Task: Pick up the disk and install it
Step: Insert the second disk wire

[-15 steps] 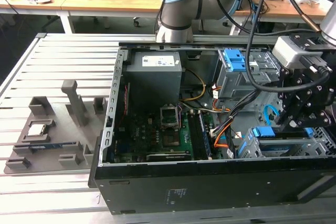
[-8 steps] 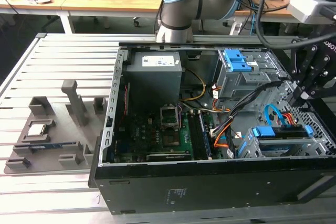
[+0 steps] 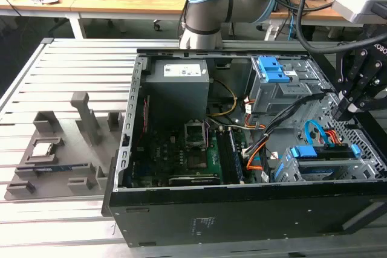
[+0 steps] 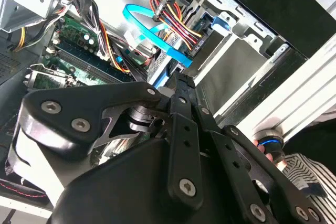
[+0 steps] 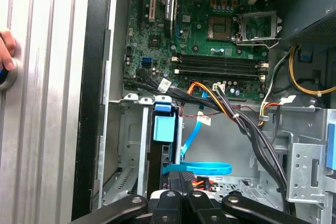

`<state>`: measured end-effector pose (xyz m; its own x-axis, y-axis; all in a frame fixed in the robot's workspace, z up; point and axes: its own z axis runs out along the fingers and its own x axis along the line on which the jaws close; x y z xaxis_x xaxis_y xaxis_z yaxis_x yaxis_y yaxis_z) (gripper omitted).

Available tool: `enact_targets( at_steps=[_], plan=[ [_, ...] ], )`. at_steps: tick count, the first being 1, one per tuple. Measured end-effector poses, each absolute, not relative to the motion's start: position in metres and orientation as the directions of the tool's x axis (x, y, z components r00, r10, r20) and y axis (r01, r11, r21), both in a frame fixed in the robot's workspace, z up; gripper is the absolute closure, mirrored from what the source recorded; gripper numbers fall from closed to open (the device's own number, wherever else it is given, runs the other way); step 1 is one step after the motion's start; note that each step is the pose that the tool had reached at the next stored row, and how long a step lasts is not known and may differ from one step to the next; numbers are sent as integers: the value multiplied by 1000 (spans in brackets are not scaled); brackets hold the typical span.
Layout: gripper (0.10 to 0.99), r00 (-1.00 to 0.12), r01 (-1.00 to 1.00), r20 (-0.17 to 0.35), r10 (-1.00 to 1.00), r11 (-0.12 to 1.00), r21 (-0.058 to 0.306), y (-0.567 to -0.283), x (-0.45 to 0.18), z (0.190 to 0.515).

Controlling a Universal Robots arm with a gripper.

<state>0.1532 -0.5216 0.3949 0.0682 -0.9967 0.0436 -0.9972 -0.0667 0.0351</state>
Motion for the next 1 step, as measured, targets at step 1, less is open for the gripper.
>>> enact_targets(
  at_steps=[1],
  plan=[
    [980, 68, -997, 44, -997, -67, 35, -522, 153, 395]
  ],
)
